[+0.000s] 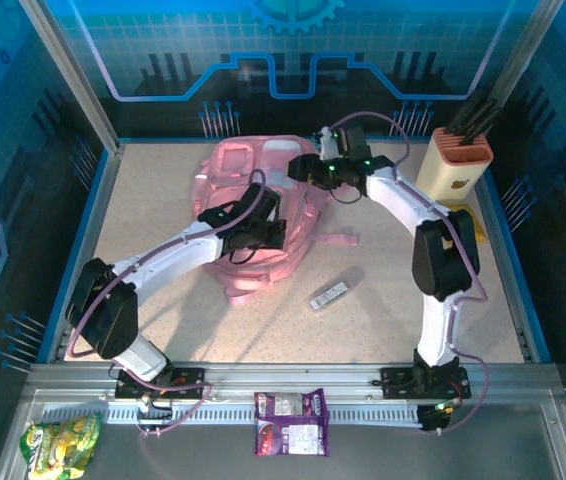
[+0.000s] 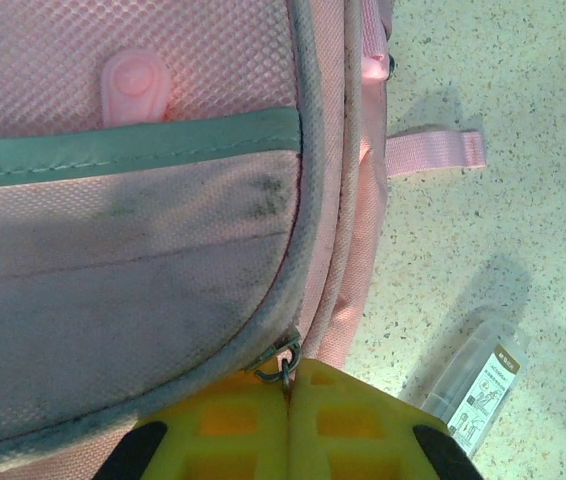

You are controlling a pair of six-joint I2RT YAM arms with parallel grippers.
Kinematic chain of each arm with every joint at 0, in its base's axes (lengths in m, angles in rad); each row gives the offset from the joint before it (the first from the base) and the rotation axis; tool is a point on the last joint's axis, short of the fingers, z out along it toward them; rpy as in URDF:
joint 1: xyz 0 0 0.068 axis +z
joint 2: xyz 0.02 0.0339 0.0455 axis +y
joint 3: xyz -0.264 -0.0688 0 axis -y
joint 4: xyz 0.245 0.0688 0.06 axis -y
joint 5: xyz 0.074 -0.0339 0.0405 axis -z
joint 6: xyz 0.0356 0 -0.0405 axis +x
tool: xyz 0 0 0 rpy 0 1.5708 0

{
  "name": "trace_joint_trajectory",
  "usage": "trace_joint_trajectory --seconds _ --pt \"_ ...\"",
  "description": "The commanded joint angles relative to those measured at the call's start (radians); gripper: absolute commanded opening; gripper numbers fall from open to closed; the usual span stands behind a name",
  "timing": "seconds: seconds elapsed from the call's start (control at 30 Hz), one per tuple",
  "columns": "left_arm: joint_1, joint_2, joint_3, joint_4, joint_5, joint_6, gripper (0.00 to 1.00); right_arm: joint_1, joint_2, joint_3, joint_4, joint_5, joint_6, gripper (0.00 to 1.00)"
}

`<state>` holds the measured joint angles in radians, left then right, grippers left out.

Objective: Pack the student bag

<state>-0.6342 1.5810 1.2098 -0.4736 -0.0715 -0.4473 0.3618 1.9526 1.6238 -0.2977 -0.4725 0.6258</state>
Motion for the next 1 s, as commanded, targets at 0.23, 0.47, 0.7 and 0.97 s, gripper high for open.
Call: trace_joint_trajectory --seconds 0.23,0.47,0.7,0.97 --pt "-0.001 0.033 0.049 0.023 0.059 -0.007 0.00 0.085 -0.207 -0.315 0.110 -0.066 0.267 0.59" --pt "-0.001 0.038 0.044 0.028 0.095 0.015 0.00 0.115 -0.166 -0.372 0.249 -0.014 0.392 0.48" --pt "0.000 0.045 0.056 -0.008 0.119 0.054 0.00 0.135 -0.077 -0.325 0.282 -0.033 0.387 0.23" --pt "0.015 0.017 0.011 -0.151 0.053 0.116 0.00 0.080 -0.108 -0.302 0.171 -0.023 0.234 0.00"
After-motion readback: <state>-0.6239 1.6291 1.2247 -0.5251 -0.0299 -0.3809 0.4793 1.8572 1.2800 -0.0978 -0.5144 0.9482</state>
